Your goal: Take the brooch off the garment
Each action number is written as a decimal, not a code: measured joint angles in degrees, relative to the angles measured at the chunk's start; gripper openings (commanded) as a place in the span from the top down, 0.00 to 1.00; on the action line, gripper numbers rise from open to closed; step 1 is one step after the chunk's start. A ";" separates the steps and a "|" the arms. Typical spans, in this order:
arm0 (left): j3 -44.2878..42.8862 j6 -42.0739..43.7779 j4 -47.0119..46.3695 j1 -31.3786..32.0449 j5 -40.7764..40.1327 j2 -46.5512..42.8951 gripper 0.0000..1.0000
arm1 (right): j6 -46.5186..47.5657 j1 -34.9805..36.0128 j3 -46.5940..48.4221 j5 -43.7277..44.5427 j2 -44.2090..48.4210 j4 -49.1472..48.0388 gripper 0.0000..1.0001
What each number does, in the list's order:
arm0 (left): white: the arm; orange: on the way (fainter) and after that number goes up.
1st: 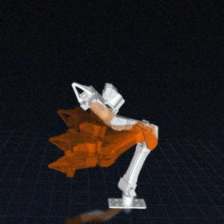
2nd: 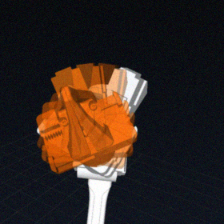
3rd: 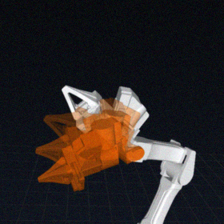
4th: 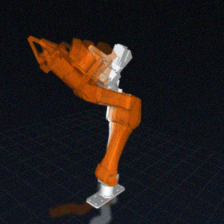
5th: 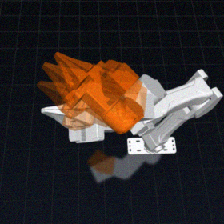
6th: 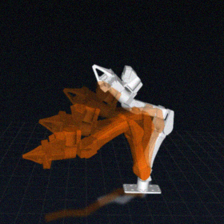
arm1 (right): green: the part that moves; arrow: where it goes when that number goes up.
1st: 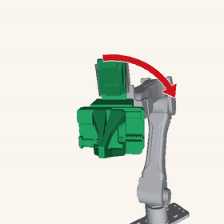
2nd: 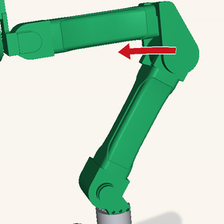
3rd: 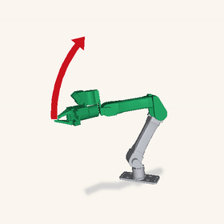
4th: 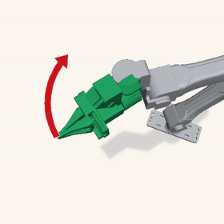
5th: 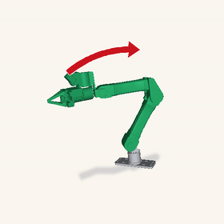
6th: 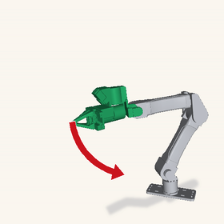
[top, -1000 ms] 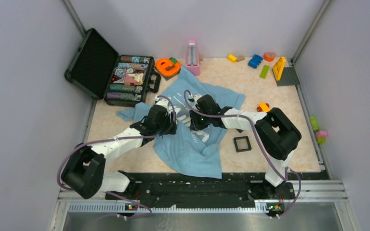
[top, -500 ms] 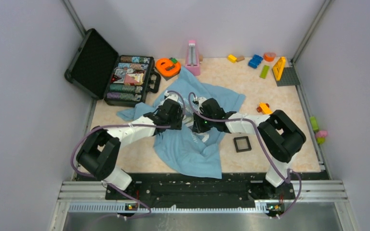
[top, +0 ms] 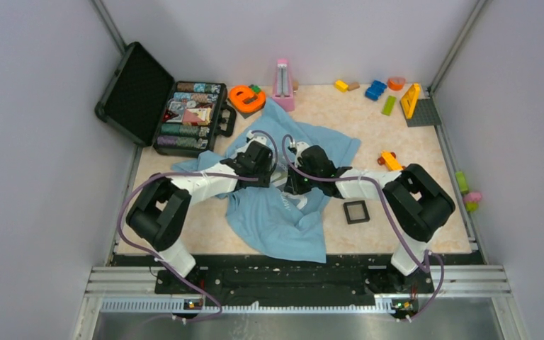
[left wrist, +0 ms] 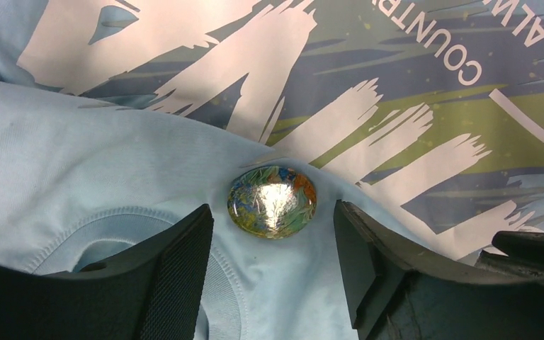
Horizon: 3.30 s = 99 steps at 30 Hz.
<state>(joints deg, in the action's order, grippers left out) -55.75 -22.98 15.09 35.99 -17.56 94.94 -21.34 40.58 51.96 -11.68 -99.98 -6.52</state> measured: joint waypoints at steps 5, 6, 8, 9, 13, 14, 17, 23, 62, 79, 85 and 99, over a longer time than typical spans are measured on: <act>-1.22 -0.04 0.11 0.00 0.15 1.49 0.35 | -0.33 -0.15 -0.20 0.00 0.15 -0.74 0.84; -1.38 -0.07 0.17 0.00 0.15 1.73 0.36 | -0.33 -0.24 -0.22 0.00 0.17 -0.76 0.84; -1.68 -0.11 0.37 -0.04 0.13 2.27 0.39 | -0.35 -0.35 -0.22 0.00 0.17 -0.81 0.84; -1.77 -0.26 0.50 -0.07 0.13 2.54 0.41 | -0.37 -0.35 -0.22 0.00 0.17 -0.83 0.84; -2.78 -0.98 1.97 -0.33 0.11 4.04 0.48 | -0.44 -0.37 -0.35 0.00 0.31 -1.25 0.84; -3.06 -1.16 2.38 -0.39 0.11 4.48 0.50 | -0.55 -0.39 -0.57 0.00 0.52 -1.40 0.85; -3.78 -1.64 3.37 -0.68 0.04 5.38 0.59 | -0.79 -0.61 -0.98 0.00 1.14 -1.49 0.85; -7.06 -1.92 7.74 -1.03 0.11 5.97 0.62 | -0.81 -1.01 -0.98 -0.15 2.12 -1.60 0.85; -31.06 8.15 56.48 -6.97 25.38 3.63 0.81 | 60.63 23.50 -19.17 -2.14 21.35 -36.41 0.62; -35.28 8.13 60.43 -6.12 24.11 7.65 0.82 | 72.59 27.23 -8.15 7.82 8.35 -30.34 0.65; -35.76 8.15 60.35 -5.97 24.15 7.74 0.83 | 73.20 27.67 -7.23 9.68 6.16 -30.01 0.65; -34.05 14.38 48.76 -9.03 46.49 6.71 0.87 | 46.73 17.64 -26.49 1.81 29.11 -40.89 0.50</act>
<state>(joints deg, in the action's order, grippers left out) -89.80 -8.60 63.86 26.96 28.93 101.65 25.39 58.22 25.47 -9.87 -70.87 -47.42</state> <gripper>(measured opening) 0.479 0.395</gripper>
